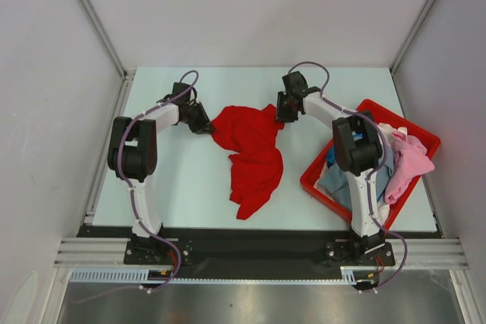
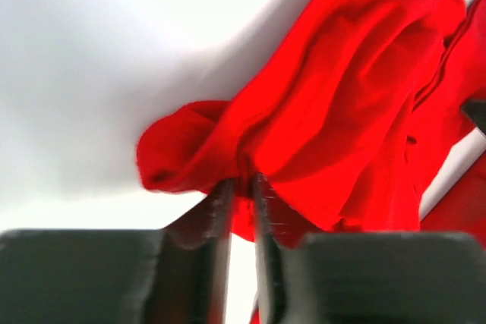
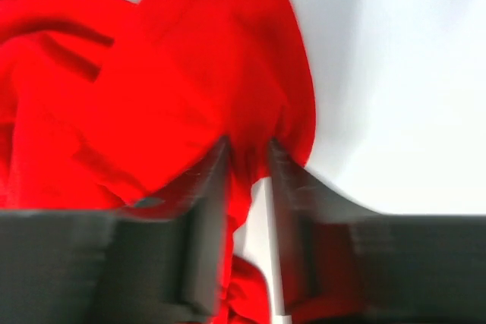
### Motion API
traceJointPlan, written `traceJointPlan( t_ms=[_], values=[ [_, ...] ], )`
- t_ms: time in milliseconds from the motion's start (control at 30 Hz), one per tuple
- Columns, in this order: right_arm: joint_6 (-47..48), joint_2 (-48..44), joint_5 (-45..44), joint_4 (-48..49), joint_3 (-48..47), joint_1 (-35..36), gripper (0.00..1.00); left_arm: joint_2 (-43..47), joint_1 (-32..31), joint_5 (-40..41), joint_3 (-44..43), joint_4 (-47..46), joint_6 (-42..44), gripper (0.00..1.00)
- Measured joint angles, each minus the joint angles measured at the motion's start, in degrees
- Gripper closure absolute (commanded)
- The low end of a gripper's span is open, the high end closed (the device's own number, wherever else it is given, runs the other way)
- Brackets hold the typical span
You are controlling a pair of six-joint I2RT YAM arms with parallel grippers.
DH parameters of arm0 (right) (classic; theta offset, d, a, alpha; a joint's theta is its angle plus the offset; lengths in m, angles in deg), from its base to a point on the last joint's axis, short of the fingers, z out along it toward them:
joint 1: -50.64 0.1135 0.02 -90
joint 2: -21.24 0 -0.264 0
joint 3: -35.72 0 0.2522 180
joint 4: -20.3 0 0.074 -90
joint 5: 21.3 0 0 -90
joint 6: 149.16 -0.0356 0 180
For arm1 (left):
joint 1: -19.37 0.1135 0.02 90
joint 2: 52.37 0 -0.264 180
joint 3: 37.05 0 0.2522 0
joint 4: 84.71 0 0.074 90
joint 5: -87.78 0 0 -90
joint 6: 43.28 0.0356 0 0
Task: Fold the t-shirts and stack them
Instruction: Flatten the tshirt out
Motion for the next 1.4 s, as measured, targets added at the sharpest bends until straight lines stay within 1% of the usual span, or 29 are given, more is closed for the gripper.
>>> traceJointPlan(
  t_ms=[33, 67, 200, 333, 467, 600, 767, 867, 933, 1067, 1200, 1300, 1400],
  values=[
    [0.1, 0.2, 0.0, -0.1, -0.4, 0.1, 0.94, 0.0, 0.0, 0.0, -0.1, -0.2, 0.1, 0.91],
    [0.7, 0.4, 0.0, 0.0, -0.9, 0.1, 1.00, 0.0, 0.0, 0.0, -0.3, -0.3, 0.1, 1.00],
    [0.2, 0.7, -0.2, -1.6, -4.1, 0.0, 1.00, 0.7, 0.0, 0.9, -1.1, -0.2, 0.8, 1.00],
    [0.1, -0.3, -2.2, -4.4, -7.9, -0.1, 1.00, 6.1, 0.0, 4.4, -1.1, 2.2, 2.2, 1.00],
    [-0.4, -5.1, -6.6, -11.0, -12.3, 0.0, 1.00, 19.2, 0.0, 9.2, -1.1, 4.8, 3.7, 1.00],
    [-0.9, -15.1, -10.4, -12.2, -13.8, 0.1, 1.00, 36.9, 0.0, 14.0, -1.1, 6.3, 5.2, 1.00],
    [-2.1, -31.1, -11.1, -9.0, -13.8, 0.7, 1.00, 57.5, 0.0, 18.9, -0.7, 9.1, 7.5, 1.00],
    [-3.0, -38.2, -9.2, -6.0, -13.5, 1.3, 1.00, 65.3, -0.1, 20.1, -0.7, 11.7, 9.2, 1.00],
    [-3.3, -42.7, -7.2, -3.2, -11.7, 2.7, 1.00, 69.6, -0.1, 20.9, -1.0, 13.6, 10.1, 0.99],
    [-2.8, -49.0, -4.4, 0.5, -7.1, 6.1, 1.00, 73.4, -0.2, 22.1, -2.6, 16.0, 10.8, 1.00],
    [-2.4, -52.5, -3.0, 3.4, -1.6, 6.8, 1.00, 73.0, -0.2, 20.8, -3.0, 15.8, 10.6, 1.00],
    [-0.7, -51.3, -1.6, 5.9, -1.1, 6.1, 1.00, 69.5, -0.1, 18.4, -0.7, 11.6, 9.4, 1.00],
    [-0.1, -48.9, 1.3, 9.6, -1.4, 2.9, 1.00, 62.1, -0.1, 16.2, 1.4, 4.6, 7.2, 1.00]
  ],
)
